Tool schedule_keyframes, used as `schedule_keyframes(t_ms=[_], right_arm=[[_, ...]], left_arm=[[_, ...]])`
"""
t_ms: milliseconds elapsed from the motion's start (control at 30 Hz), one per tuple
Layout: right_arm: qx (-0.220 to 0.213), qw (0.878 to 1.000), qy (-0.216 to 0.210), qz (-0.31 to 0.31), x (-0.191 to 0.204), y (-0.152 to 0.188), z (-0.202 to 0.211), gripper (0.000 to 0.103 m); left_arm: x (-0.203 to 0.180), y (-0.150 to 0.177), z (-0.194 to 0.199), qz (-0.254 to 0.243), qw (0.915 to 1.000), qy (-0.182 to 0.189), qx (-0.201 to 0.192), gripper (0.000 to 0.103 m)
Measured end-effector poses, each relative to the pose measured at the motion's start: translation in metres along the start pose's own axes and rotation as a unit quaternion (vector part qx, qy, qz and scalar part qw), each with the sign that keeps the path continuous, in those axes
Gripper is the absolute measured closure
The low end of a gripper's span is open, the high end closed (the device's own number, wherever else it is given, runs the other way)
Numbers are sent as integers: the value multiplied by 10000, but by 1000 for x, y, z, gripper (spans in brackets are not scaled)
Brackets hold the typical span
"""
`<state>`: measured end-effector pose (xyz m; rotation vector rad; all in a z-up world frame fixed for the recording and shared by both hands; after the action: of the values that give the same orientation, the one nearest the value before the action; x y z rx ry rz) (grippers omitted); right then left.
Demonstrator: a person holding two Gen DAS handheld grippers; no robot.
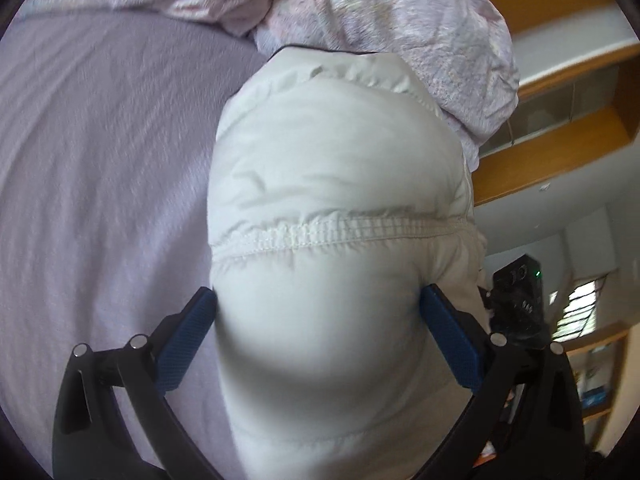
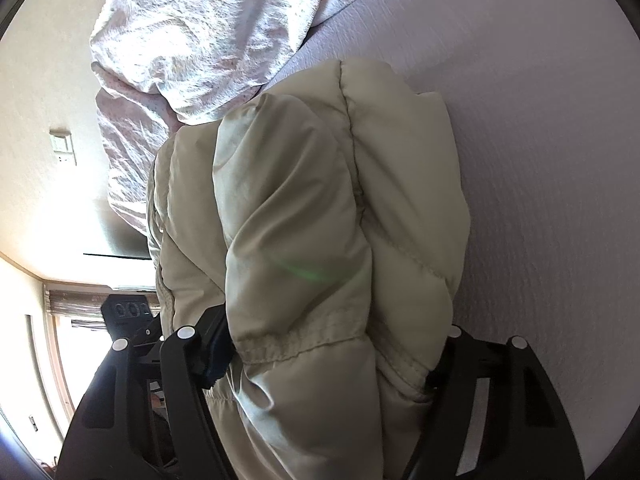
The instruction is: Fold large clothes
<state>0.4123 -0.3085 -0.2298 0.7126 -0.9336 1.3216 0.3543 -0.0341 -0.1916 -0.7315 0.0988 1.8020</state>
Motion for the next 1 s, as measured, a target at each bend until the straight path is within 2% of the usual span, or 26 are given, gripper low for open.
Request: schedule_keyframes(t_ms=[100,167,267,433,633,800,1000], right_arm=[[-30,10000,-49,-9,-2,0,2,33],[-73,9999,-132,-14,-3,-1,3,36],[-122,9995,-295,-1,2,-1,3,40],[-79,9983,-577,70,25,-8,-15,43],[57,9960,-839,301,66,-24,-56,44],[233,9955,-811,420,87,-35,-94,44],[394,9947,-820,488,99,-39,-124,44]], left_arm=[[-4,0,0,43,10000,87,-1,11],[-5,-2,4,81,9999,150,16,21],[-4,-9,12,132,9998,174,-10,29],[2,-33,32,188,9995,115,-217,30],[28,-74,64,348,9974,-9,-635,30],[60,-107,85,525,9951,-191,-820,30],[90,-132,98,663,9922,-349,-997,30]])
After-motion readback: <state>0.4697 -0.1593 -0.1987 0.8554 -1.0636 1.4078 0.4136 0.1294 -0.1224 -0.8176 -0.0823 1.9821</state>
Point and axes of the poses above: each gripper's, at about its wrist camera, not at the fingertips, and z roughly against the way its jaws point, x to its left, y to its underside, the point moved 8 cm from there along -z, roughly the way its jaws point, and after that the axes turned 12 degrees about -y, right-handed, at the moved point
